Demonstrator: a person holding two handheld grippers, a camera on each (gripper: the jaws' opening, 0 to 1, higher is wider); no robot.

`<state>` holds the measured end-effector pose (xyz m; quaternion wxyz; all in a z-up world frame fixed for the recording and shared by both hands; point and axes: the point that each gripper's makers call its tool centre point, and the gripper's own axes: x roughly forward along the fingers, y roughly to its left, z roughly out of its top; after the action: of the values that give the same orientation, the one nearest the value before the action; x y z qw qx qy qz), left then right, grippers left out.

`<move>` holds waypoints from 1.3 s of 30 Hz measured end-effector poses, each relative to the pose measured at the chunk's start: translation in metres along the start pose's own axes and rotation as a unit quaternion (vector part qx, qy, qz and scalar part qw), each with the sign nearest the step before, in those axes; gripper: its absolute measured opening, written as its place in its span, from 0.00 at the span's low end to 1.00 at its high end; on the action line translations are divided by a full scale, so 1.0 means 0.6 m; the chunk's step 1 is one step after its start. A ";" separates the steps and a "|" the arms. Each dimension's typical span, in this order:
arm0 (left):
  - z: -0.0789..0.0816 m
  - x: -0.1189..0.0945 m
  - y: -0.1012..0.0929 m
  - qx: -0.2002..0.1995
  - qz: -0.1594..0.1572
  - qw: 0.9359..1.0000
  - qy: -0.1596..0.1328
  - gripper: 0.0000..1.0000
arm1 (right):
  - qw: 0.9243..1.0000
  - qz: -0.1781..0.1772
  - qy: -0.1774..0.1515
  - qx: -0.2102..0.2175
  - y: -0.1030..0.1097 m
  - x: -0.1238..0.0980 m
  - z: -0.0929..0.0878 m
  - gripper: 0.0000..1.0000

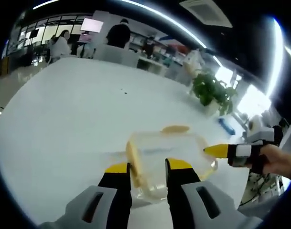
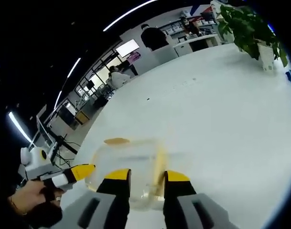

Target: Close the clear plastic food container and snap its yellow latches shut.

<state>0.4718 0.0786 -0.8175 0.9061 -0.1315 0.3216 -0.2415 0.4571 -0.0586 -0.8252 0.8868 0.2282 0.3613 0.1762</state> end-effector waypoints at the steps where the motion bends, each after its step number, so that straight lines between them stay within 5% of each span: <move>1: -0.001 -0.001 0.000 0.000 0.002 1.000 0.001 0.25 | 1.000 0.001 0.000 -0.001 0.002 -0.001 -0.001 0.24; 22: -0.013 -0.037 0.018 -0.003 0.031 0.999 -0.029 0.26 | 1.000 0.005 -0.018 -0.004 0.025 -0.006 -0.020 0.27; 28: -0.009 -0.039 0.014 0.017 0.022 0.999 -0.015 0.27 | 0.995 -0.023 -0.006 -0.092 0.015 -0.006 -0.014 0.43; 31: -0.013 -0.043 0.003 0.034 0.009 0.999 0.004 0.31 | 0.996 -0.025 -0.013 -0.090 0.012 -0.011 -0.009 0.43; 39: 0.023 -0.048 -0.007 0.080 0.016 0.997 -0.016 0.35 | 0.991 -0.024 -0.034 -0.124 0.023 -0.026 0.016 0.43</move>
<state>0.4597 0.0911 -0.7903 0.9222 -0.0574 0.2891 -0.2503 0.4515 -0.0575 -0.8029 0.9240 0.1134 0.3118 0.1901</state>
